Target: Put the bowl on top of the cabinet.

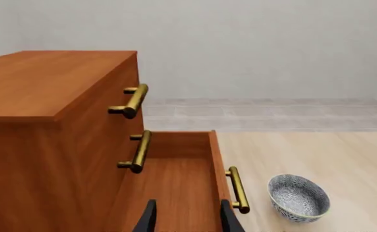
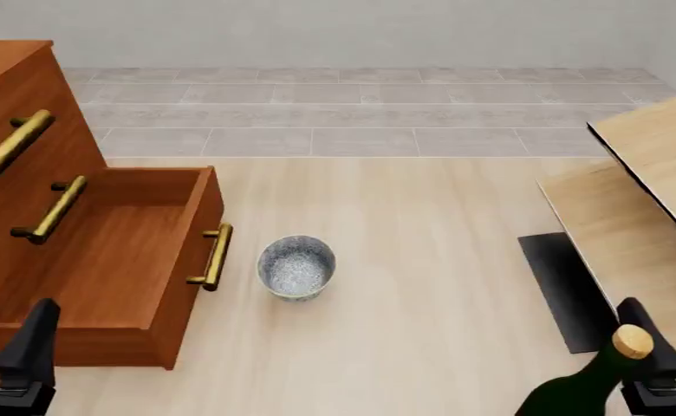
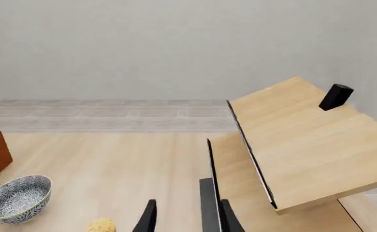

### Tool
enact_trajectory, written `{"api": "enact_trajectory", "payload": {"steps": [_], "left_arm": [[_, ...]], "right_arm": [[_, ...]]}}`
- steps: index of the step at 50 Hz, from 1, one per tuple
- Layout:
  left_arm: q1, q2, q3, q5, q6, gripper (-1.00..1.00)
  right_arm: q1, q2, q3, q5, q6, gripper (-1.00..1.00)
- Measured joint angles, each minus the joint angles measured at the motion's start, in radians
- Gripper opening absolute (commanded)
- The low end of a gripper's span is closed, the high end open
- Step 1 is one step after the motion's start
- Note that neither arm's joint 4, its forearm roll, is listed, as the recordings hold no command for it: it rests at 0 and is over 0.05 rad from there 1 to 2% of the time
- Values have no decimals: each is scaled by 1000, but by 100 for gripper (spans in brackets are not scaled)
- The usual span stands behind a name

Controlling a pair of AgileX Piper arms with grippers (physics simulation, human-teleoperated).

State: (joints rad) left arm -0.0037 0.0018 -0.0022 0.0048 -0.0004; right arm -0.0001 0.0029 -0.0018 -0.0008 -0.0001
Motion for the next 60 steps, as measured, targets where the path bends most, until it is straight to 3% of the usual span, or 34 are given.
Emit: {"api": "enact_trajectory", "payload": {"steps": [21,29,60], "left_arm": [[-2,16,-15,8,-6,100],[-30,37,-65,37,2,100],[-284,172,-293,125,167,100]], "right_arm": [[0,4,-2,-1,0,100],[0,4,-2,-1,0,100],[0,5,-2,-1,0,100]]}}
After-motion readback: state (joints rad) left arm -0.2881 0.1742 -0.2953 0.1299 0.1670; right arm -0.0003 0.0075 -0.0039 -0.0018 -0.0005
